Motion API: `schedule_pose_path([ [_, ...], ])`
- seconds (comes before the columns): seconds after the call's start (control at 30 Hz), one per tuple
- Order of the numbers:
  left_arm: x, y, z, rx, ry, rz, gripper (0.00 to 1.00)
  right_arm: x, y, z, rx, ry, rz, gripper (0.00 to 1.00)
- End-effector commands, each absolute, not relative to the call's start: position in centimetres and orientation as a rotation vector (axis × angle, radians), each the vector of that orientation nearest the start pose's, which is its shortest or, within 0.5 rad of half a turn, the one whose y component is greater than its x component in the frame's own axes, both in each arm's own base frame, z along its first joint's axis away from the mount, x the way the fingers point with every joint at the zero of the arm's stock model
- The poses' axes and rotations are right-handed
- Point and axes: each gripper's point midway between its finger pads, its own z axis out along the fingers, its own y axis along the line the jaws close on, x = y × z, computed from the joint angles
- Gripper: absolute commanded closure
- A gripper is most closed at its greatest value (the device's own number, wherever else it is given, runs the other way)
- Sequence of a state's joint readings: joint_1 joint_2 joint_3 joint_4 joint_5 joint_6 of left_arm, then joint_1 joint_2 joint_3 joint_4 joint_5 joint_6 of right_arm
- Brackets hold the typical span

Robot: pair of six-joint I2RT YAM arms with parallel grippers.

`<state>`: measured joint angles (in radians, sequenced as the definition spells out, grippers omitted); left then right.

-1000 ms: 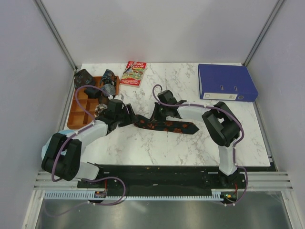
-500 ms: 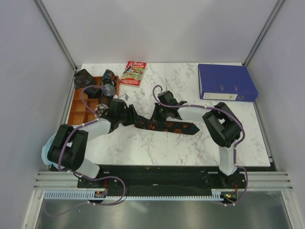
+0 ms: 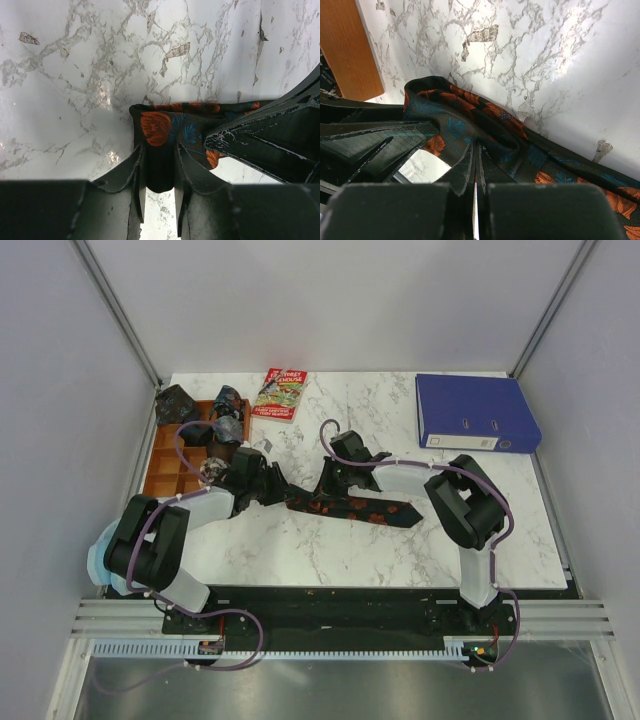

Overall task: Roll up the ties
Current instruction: Roll the tie at the center of the board.

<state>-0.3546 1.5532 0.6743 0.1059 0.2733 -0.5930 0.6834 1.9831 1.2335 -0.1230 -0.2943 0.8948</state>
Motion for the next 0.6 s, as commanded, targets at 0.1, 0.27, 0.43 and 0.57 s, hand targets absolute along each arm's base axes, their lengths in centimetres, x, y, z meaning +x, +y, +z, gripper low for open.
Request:
schedule_pose_path([
  [0.1, 31.5, -19.0, 6.7, -0.128, 2.4, -0.756, 0.98, 32.0, 37.6, 8.3, 0.095, 2.597, 1.047, 1.0],
  [0.27, 31.1, -17.4, 8.6, -0.133, 2.394, -0.611, 0.98, 31.1, 38.3, 10.4, 0.068, 2.566, 1.087, 0.99],
  [0.43, 30.9, -17.4, 9.6, -0.103, 2.389, -0.494, 0.98, 30.0, 39.3, 10.9, 0.062, 2.556, 1.124, 0.99],
  [0.57, 30.7, -16.5, 10.1, -0.114, 2.392, -0.329, 0.98, 29.3, 40.0, 10.2, 0.063, 2.57, 1.137, 0.99],
])
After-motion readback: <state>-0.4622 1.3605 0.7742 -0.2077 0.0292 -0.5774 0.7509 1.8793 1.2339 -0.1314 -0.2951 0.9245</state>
